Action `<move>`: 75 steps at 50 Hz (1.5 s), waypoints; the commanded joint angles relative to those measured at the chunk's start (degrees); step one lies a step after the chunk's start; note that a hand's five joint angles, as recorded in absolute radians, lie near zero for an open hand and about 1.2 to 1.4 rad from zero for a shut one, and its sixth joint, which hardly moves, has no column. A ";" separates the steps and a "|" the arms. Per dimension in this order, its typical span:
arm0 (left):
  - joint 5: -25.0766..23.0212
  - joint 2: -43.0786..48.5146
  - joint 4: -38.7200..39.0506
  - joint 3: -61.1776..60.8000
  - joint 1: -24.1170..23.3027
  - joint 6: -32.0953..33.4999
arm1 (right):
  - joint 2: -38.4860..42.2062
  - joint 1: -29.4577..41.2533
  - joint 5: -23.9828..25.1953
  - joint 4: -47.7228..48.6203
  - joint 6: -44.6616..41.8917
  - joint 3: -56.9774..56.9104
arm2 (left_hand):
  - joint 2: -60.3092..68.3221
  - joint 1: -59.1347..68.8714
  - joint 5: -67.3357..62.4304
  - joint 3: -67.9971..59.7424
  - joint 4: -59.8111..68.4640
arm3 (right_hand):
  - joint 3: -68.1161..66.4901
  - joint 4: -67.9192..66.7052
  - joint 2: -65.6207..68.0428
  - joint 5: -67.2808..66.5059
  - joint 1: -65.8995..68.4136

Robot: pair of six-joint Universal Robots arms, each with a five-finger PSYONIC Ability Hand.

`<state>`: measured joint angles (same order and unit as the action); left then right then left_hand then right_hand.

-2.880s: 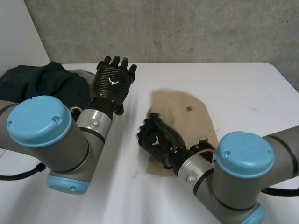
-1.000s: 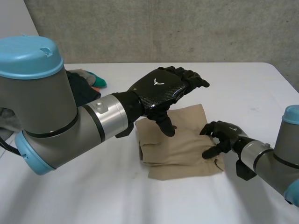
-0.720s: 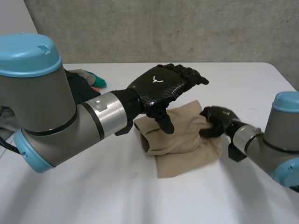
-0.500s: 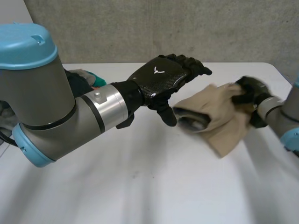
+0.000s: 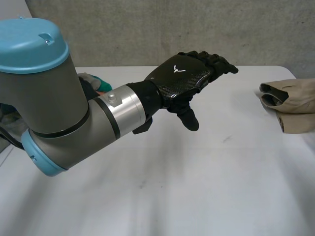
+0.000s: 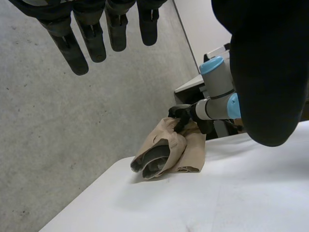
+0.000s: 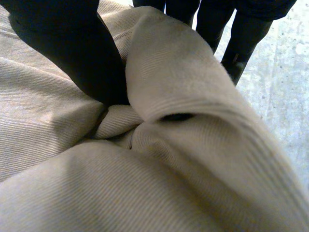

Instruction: Fold the laundry.

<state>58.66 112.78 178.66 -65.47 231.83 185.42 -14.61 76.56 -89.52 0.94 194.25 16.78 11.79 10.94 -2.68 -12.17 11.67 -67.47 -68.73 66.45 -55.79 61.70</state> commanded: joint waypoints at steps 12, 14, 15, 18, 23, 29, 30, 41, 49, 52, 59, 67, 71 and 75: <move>0.66 -0.01 0.02 -0.01 -0.59 -1.11 | -11.40 -3.52 2.08 -7.53 -7.29 13.97 | 1.29 2.13 -0.40 -0.90 1.41 | 57.47 58.73 -56.45 55.79 -51.70; 0.75 -0.10 0.02 -0.18 -0.59 -1.20 | -15.17 -4.13 -3.10 -7.45 -13.79 17.39 | 1.29 2.13 -0.40 -0.90 1.41 | 57.47 58.73 -56.45 55.79 -51.70; 0.93 -0.45 -0.06 -0.27 -0.59 -1.37 | -16.58 -4.13 -5.12 -7.18 -16.16 18.54 | 1.29 2.13 -0.40 -0.90 1.41 | 57.47 58.73 -56.45 55.79 -51.70; 2.24 -2.03 -0.15 -0.71 -0.51 -1.55 | -23.60 -3.70 -12.16 -4.47 -24.25 23.98 | 1.29 2.13 -0.40 -0.90 1.41 | 57.47 58.73 -56.45 55.79 -51.70; 7.25 -4.93 0.20 -1.85 0.11 -1.64 | -36.07 -3.61 -11.04 10.54 -28.75 35.04 | 1.29 2.13 -0.40 -0.90 1.41 | 57.47 58.73 -56.45 55.79 -51.70; 19.96 -7.92 2.91 -2.29 5.88 -0.50 | -49.71 -2.03 1.69 27.78 -30.77 52.36 | 1.28 2.13 -0.39 -0.90 1.40 | 57.47 58.73 -56.45 55.79 -51.70; 21.22 -8.10 3.36 -2.29 7.04 -0.06 | -52.51 0.15 6.50 30.93 -30.95 57.00 | 1.29 2.13 -0.40 -0.90 1.41 | 57.47 58.73 -56.45 55.79 -51.70; 26.51 4.78 6.35 -1.16 29.18 24.86 | -65.72 13.53 30.10 28.34 -36.83 79.97 | 1.95 2.80 -1.06 -1.57 2.07 | 57.47 58.73 -56.45 55.79 -51.70; 18.69 20.36 11.26 4.47 34.91 32.11 | -65.63 18.54 28.09 20.24 -45.36 85.78 | 2.63 3.47 -1.74 -2.24 2.74 | 57.47 58.73 -56.45 55.79 -51.70; 14.48 23.44 15.29 5.44 35.35 32.20 | -65.37 18.81 26.86 19.27 -46.77 87.01 | 8.15 8.99 -7.26 -7.76 8.27 | 57.47 58.73 -56.45 55.79 -51.70; 14.98 24.34 24.35 4.74 34.22 31.85 | -64.76 18.01 25.97 19.27 -46.86 89.56 | 68.11 68.96 -67.22 -67.73 68.23 | 57.47 58.73 -56.45 55.79 -51.70; 23.08 10.90 29.29 -2.11 25.43 25.53 | -64.93 17.31 25.80 19.36 -46.68 90.53 | 68.21 69.06 -67.32 -67.83 68.33 | 57.47 58.73 -56.45 55.79 -51.70; 23.25 3.25 28.68 -4.40 19.54 15.35 | -65.55 17.31 25.62 19.36 -46.42 90.18 | 68.21 69.06 -67.32 -67.83 68.33 | 57.47 58.73 -56.45 55.79 -51.70; 23.16 -2.55 25.96 -5.45 12.17 4.20 | -66.34 17.31 23.69 19.27 -46.33 90.18 | 68.21 69.06 -67.32 -67.83 68.33 | 57.47 58.73 -56.45 55.79 -51.70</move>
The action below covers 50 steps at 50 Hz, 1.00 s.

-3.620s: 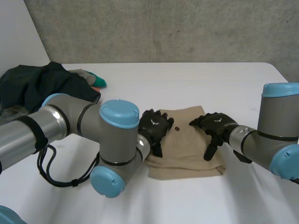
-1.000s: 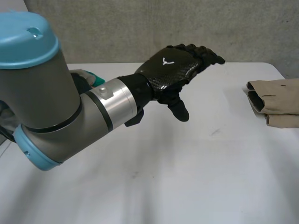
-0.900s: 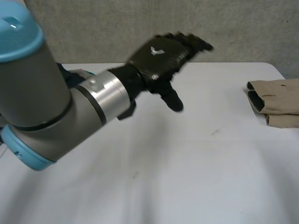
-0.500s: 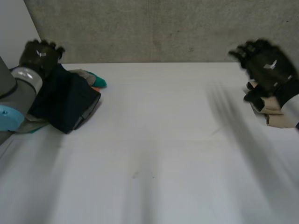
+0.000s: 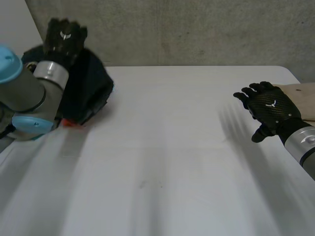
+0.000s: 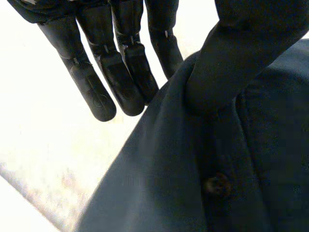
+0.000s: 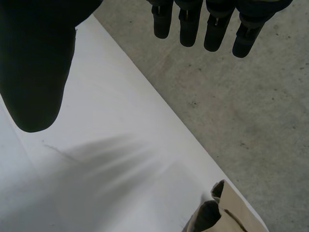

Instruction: Fold the laundry.

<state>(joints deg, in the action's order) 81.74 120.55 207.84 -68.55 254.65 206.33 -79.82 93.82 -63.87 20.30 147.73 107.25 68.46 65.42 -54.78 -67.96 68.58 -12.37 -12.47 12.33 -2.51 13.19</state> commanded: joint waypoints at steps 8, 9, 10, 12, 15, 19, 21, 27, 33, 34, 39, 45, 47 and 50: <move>-0.18 -7.72 -7.44 -2.99 -22.32 -21.76 | -2.97 -0.04 -5.91 -0.17 0.45 -0.82 | 11.54 14.58 -15.22 -12.04 11.42 | 2.37 2.47 -2.33 2.51 -3.19; -0.09 -6.48 -7.62 -2.99 -23.57 -21.76 | -3.41 -0.13 -6.43 -0.26 0.54 -0.90 | 11.54 14.58 -15.22 -12.04 11.42 | 2.37 2.47 -2.33 2.51 -3.19; 0.09 -5.25 -7.80 -2.99 -24.54 -21.76 | -3.58 -0.13 -6.70 -0.26 0.71 -0.90 | 11.54 14.58 -15.22 -12.04 11.42 | 2.37 2.47 -2.33 2.51 -3.19; 0.44 -2.26 -8.68 -2.90 -26.83 -21.58 | -3.76 -0.48 -7.23 -0.26 1.41 -1.17 | 11.54 14.58 -15.22 -12.04 11.42 | 2.37 2.47 -2.33 2.51 -3.19; 0.53 1.34 -9.82 -2.73 -28.67 -21.41 | -3.76 -1.27 -7.76 -0.43 2.73 -1.34 | 11.54 14.58 -15.22 -12.04 11.42 | 2.37 2.47 -2.33 2.51 -3.19; 0.53 3.99 -11.13 -3.16 -29.99 -21.14 | -3.67 -1.45 -8.02 -2.54 5.63 -2.04 | -19.23 -16.18 15.55 18.72 -19.35 | 2.37 2.47 -2.33 2.51 -3.19; 0.53 3.64 -12.19 -3.43 -30.43 -20.71 | -3.67 -1.45 -8.02 -5.17 7.82 -2.57 | -26.93 -23.89 23.25 26.43 -27.05 | 2.37 2.47 -2.33 2.51 -3.19; 2.02 -1.89 -16.94 -5.71 -29.91 -15.35 | -3.67 -1.36 -7.93 -13.08 16.17 -4.59 | -41.75 -38.71 38.07 41.25 -41.88 | 2.37 2.47 -2.33 2.51 -3.19; 7.73 -8.92 -17.47 -12.12 -25.52 -9.37 | -3.50 -1.36 -8.11 -19.23 25.91 -5.56 | -45.46 -42.41 41.78 44.96 -45.58 | 2.37 2.47 -2.33 2.51 -3.19; 8.08 -9.80 -17.47 -12.91 -24.99 -8.76 | -3.41 -1.27 -8.11 -20.11 26.98 -5.56 | -46.13 -43.08 42.45 45.62 -46.25 | 2.37 2.47 -2.33 2.51 -3.19; 8.18 -11.92 -17.64 -16.43 -20.70 -5.59 | -2.80 0.31 -7.50 -24.25 33.40 -4.86 | -48.15 -45.11 44.47 47.65 -48.27 | 2.37 2.47 -2.33 2.51 -3.19; 7.21 -11.39 -18.00 -17.67 -15.06 -4.88 | 2.21 9.17 -7.49 -23.99 41.31 -4.15 | -48.83 -45.78 45.15 48.32 -48.95 | 2.37 2.47 -2.33 2.51 -3.19; 6.16 -10.78 -17.73 -17.41 -13.13 -4.88 | 3.88 11.11 -7.58 -23.20 41.58 -4.16 | -48.83 -45.78 45.15 48.32 -48.95 | 2.37 2.47 -2.33 2.51 -3.19; 4.40 -8.32 -17.56 -16.97 -11.28 -4.88 | 8.44 14.28 -8.63 -20.66 41.49 -4.77 | -48.83 -45.78 45.15 48.32 -48.95 | 2.37 2.47 -2.33 2.51 -3.19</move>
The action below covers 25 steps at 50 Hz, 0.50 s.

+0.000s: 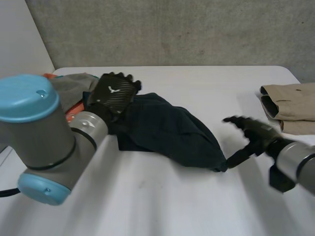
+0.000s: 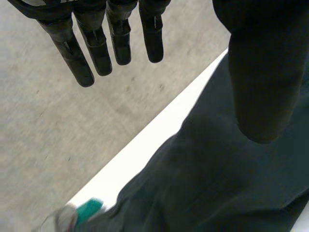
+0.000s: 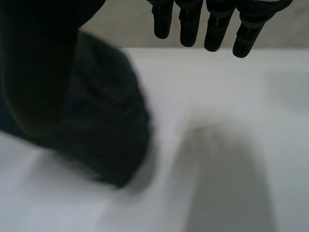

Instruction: Fold the laundry.

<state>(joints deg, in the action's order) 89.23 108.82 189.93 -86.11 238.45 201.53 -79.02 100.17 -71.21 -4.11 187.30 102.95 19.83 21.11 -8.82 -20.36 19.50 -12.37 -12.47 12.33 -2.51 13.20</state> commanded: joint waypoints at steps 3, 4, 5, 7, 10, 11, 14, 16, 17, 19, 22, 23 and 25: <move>-6.52 6.92 0.27 1.73 6.42 -0.08 | 11.16 9.51 -4.97 7.62 1.67 -1.08 | 0.64 -0.63 -1.66 -0.11 0.97 | 2.37 2.47 -2.33 2.51 -3.20; -7.23 7.62 0.18 1.91 6.33 -0.08 | 11.61 9.86 -5.94 8.50 1.50 -1.35 | 0.98 -0.30 -1.99 -0.45 1.31 | 2.37 2.47 -2.33 2.51 -3.20; -8.36 8.68 0.01 2.34 6.33 -0.17 | 12.74 10.82 -9.17 10.86 0.80 -2.22 | 1.98 0.70 -2.99 -1.45 2.31 | 1.31 1.42 -1.27 1.46 -2.14; -9.86 10.43 -0.08 2.44 5.98 -0.09 | 13.10 11.53 -11.22 12.28 0.00 -2.58 | 7.16 5.89 -8.18 -6.63 7.49 | -2.07 -1.97 2.11 -1.93 1.24; -9.78 11.76 0.09 2.70 5.71 -0.17 | 14.07 12.59 -14.12 14.48 -2.63 -3.19 | 15.25 13.97 -16.26 -14.72 15.58 | -17.67 -17.57 17.71 -17.53 16.84; -9.87 12.37 0.09 3.14 5.80 -0.43 | 14.24 12.68 -14.82 14.83 -3.42 -3.37 | 21.27 20.00 -22.29 -20.74 21.60 | -23.56 -23.45 23.60 -23.42 22.73; -9.52 13.08 0.36 3.75 5.71 -0.35 | 14.16 13.03 -16.76 15.27 -6.76 -4.25 | 39.91 38.63 -40.92 -39.38 40.24 | -44.76 -44.65 44.80 -44.61 43.93; -9.52 13.17 0.27 4.02 5.63 -0.35 | 13.63 13.12 -16.94 15.36 -8.34 -4.60 | 46.37 45.09 -47.38 -45.84 46.70 | -52.70 -52.60 52.74 -52.56 51.87; -9.52 13.26 0.27 4.11 5.45 -0.35 | 13.46 13.12 -17.03 15.36 -8.87 -4.69 | 49.73 48.45 -50.74 -49.20 50.06 | -54.38 -54.28 54.43 -54.24 53.56; -9.52 13.26 0.09 4.11 4.84 -0.35 | 12.50 13.21 -16.77 15.28 -10.10 -5.04 | 58.30 57.02 -59.32 -57.77 58.63 | -55.07 -54.97 55.11 -54.93 54.24; -9.43 12.65 0.09 3.93 3.87 -0.52 | 10.47 13.21 -16.77 14.49 -11.86 -5.65 | 60.17 58.89 -61.18 -59.64 60.50 | -55.58 -55.47 55.62 -55.43 54.75; -9.34 12.47 0.01 3.84 3.78 -0.52 | 8.99 13.12 -16.77 13.96 -13.26 -5.92 | 60.17 58.89 -61.18 -59.64 60.50 | -55.58 -55.47 55.62 -55.44 54.75; -9.17 10.11 -0.26 3.76 3.69 -0.52 | 7.49 13.21 -16.68 13.35 -15.02 -6.10 | 60.17 58.89 -61.18 -59.64 60.50 | -55.75 -55.64 55.79 -55.60 54.92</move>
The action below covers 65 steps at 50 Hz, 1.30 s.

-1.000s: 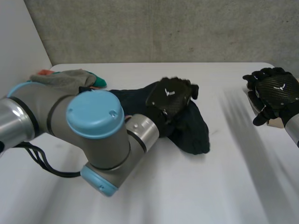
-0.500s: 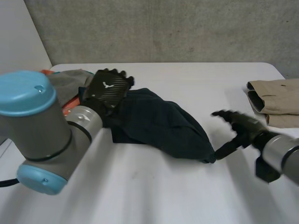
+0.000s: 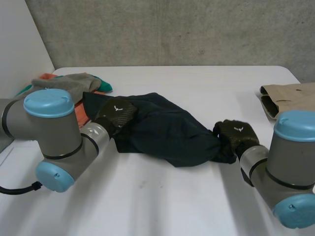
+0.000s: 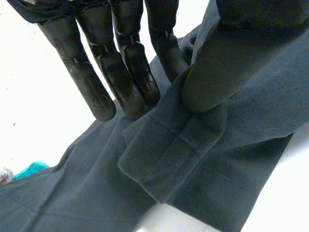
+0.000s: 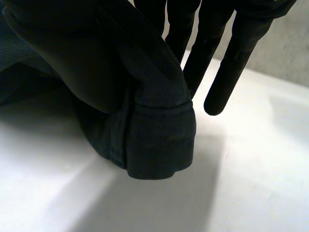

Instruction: Fold the laundry.

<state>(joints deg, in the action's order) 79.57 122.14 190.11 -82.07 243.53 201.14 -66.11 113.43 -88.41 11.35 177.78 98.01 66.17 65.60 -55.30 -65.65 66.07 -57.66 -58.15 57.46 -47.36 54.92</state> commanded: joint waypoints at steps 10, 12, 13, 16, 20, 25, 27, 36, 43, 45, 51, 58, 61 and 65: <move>6.21 -23.59 -0.88 -0.55 -1.04 0.04 | -19.93 -1.11 1.57 -13.71 -26.07 -10.10 | 13.83 14.40 -14.70 -14.35 13.93 | -14.83 -14.34 15.03 -15.13 17.58; 6.30 -29.65 -1.49 -0.28 -1.30 0.13 | -21.86 -1.02 1.66 -15.74 -29.06 -13.18 | 13.83 14.40 -14.70 -14.35 13.93 | -14.83 -14.34 15.03 -15.13 17.58; 6.30 -30.98 -1.75 -0.19 -1.30 0.13 | -23.44 -0.76 1.74 -18.18 -31.42 -16.76 | 13.83 14.40 -14.70 -14.35 13.93 | -14.83 -14.34 15.03 -15.13 17.58; 6.30 -36.61 -2.11 0.07 -1.13 0.04 | -24.94 -0.67 1.83 -22.49 -33.81 -22.66 | 13.83 14.40 -14.70 -14.35 13.93 | -14.83 -14.34 15.03 -15.13 17.58; 6.38 -38.56 -2.37 0.07 -1.04 -0.05 | -24.08 -1.10 2.36 -28.29 -34.96 -28.03 | 13.83 14.40 -14.70 -14.35 13.93 | -14.83 -14.34 15.03 -15.13 17.58; 6.47 -33.03 -2.63 -0.46 -1.39 0.39 | -18.37 -0.49 2.54 -31.83 -37.42 -30.94 | 13.83 14.40 -14.70 -14.35 13.93 | -14.83 -14.34 15.03 -15.13 17.58; 6.65 -28.46 -2.55 0.07 -1.57 0.56 | -16.61 -0.32 2.19 -31.83 -39.00 -31.21 | 13.83 14.40 -14.70 -14.35 13.93 | -14.67 -14.18 14.86 -14.96 17.41; 6.91 -7.54 0.35 14.20 -2.00 9.17 | -2.02 -0.23 0.17 -23.32 -42.26 -36.04 | 13.83 14.40 -14.70 -14.35 13.93 | -14.83 -14.34 15.03 -15.13 17.58; 7.26 -2.96 25.54 28.10 -1.74 13.93 | 2.65 0.65 -6.42 3.95 -42.61 -46.23 | 13.83 14.40 -14.70 -14.35 13.93 | -20.21 -19.72 20.41 -20.51 22.96; 7.52 -3.39 32.40 29.16 -1.74 13.75 | 2.56 0.83 -6.78 11.81 -42.61 -46.59 | 13.83 14.40 -14.70 -14.35 13.93 | -20.22 -19.73 20.41 -20.51 22.96; 8.40 -5.50 40.61 28.73 -2.53 12.26 | 2.39 0.91 -5.20 23.98 -42.61 -46.07 | 13.83 14.40 -14.70 -14.35 13.93 | -20.38 -19.89 20.58 -20.68 23.13; 8.58 -6.39 34.11 19.77 -1.39 9.97 | 3.00 1.00 -4.32 18.80 -42.26 -41.77 | 13.83 14.40 -14.70 -14.35 13.93 | -20.38 -19.89 20.58 -20.68 23.13; 8.41 -6.12 32.96 14.16 -0.95 9.97 | 3.70 1.00 -3.79 17.74 -42.08 -39.22 | 13.83 14.40 -14.70 -14.35 13.93 | -20.38 -19.89 20.58 -20.68 23.13; 8.32 -5.16 31.91 6.69 -0.86 9.88 | 6.77 1.00 -3.44 15.11 -42.08 -34.47 | 13.83 14.40 -14.70 -14.35 13.93 | -20.38 -19.89 20.58 -20.68 23.13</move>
<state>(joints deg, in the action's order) 88.11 115.85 225.17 -63.42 242.11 211.22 -62.72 114.45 -92.66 31.27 135.52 56.82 68.63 65.63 -56.54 -68.42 68.85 -66.53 -66.81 65.81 -56.13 63.05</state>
